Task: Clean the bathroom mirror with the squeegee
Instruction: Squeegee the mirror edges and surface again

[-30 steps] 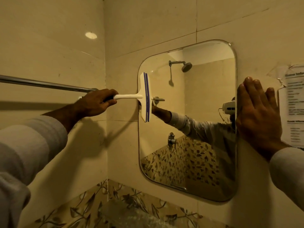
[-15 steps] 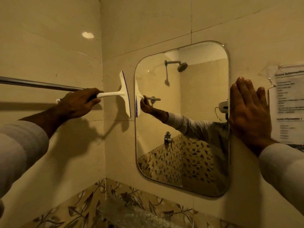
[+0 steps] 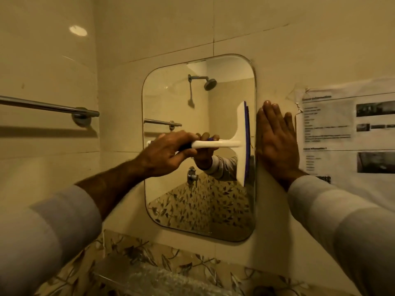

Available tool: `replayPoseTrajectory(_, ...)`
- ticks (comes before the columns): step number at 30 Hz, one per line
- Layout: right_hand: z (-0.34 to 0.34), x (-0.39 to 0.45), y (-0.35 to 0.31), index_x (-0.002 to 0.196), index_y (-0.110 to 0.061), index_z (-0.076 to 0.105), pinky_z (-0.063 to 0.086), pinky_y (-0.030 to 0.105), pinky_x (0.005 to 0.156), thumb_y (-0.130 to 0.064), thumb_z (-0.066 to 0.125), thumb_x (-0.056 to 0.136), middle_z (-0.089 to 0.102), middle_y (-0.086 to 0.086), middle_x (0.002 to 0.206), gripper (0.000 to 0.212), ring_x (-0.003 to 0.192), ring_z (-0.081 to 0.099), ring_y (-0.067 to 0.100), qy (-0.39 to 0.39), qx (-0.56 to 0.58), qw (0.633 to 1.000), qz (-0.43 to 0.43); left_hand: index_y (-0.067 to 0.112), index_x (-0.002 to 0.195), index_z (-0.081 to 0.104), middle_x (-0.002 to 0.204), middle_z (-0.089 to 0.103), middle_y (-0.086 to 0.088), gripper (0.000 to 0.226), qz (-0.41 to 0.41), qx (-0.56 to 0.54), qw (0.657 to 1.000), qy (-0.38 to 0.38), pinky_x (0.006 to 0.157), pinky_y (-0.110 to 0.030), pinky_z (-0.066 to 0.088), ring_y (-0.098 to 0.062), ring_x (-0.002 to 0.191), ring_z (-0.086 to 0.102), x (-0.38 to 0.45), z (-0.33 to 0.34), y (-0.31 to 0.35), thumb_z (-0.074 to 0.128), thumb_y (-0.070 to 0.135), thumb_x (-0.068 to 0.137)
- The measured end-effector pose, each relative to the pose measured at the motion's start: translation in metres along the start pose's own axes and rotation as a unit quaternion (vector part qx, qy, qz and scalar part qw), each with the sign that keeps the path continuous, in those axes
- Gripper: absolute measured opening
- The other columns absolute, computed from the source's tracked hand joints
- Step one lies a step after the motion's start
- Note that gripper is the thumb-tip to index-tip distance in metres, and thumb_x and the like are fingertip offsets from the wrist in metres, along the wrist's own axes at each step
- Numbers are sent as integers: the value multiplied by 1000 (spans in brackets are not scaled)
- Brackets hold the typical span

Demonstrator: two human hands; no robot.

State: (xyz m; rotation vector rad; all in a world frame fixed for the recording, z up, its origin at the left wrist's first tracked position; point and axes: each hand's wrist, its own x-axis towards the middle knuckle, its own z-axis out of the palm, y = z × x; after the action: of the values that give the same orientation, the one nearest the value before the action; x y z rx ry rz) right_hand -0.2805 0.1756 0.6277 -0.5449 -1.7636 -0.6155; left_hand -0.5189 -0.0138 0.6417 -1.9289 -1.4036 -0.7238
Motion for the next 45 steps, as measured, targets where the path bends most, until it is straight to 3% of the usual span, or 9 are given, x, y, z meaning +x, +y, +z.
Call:
replayPoseTrajectory(3,-1,0,1,155,-3,21,4,47,125,-34,42,98,14,14,163,68,152,7,29,7,24,1000,-9,27,126,53,103,56,12,37,5,-15,1000,-6,75,-34,48,-9,85,52,6,15,-2,46,45,94)
replayPoseTrajectory(7,1,0,1,153,-1,24,3,47,124,-29,46,99,18,17,162,65,152,10,30,21,31,999,-13,24,124,55,103,58,8,34,-5,-27,1000,-14,77,-35,50,-12,86,53,7,29,-4,50,41,95)
replayPoseTrajectory(11,4,0,2,154,-2,25,5,49,124,-33,30,98,19,17,162,64,152,12,32,30,19,999,-8,22,123,56,105,61,5,33,-10,-43,999,-27,80,-36,51,-13,89,55,8,37,-8,52,37,94)
replayPoseTrajectory(17,10,0,3,155,-4,21,5,48,124,-8,56,92,15,15,164,72,153,9,31,31,1,999,-8,24,124,55,102,56,11,33,-10,-23,999,-47,76,-34,52,-9,85,54,-1,23,-31,51,39,94)
replayPoseTrajectory(24,8,0,6,155,-4,20,5,50,125,-7,54,96,14,16,164,69,153,7,30,35,9,999,-8,27,123,55,98,53,15,30,-51,15,997,-57,71,-19,44,0,84,54,-33,-23,-74,53,36,94)
replayPoseTrajectory(28,12,-1,5,156,-6,16,3,51,124,-17,44,96,11,16,164,67,153,4,30,30,19,999,-21,26,118,57,92,52,18,22,-106,51,990,-77,70,-22,44,-4,79,54,-67,-56,-104,58,23,97)
replayPoseTrajectory(34,28,2,14,158,-11,10,-9,41,124,-32,39,96,5,10,166,72,154,-1,25,32,4,999,-13,31,113,54,85,51,22,16,-148,118,977,-94,60,-21,36,-4,72,51,-108,-89,-140,58,28,97)
replayPoseTrajectory(40,35,2,22,158,-10,7,5,58,123,-22,56,94,0,10,166,82,154,-5,27,-17,29,999,4,34,113,52,84,51,24,17,-160,142,973,-84,57,-22,37,-2,71,52,-120,-96,-152,57,34,97)
replayPoseTrajectory(45,26,1,16,158,-10,11,-8,44,124,-31,38,92,5,11,166,75,154,-1,26,19,-6,1000,-7,30,110,54,81,51,18,13,-174,155,968,-95,57,-24,37,-6,68,51,-128,-105,-158,57,30,97)
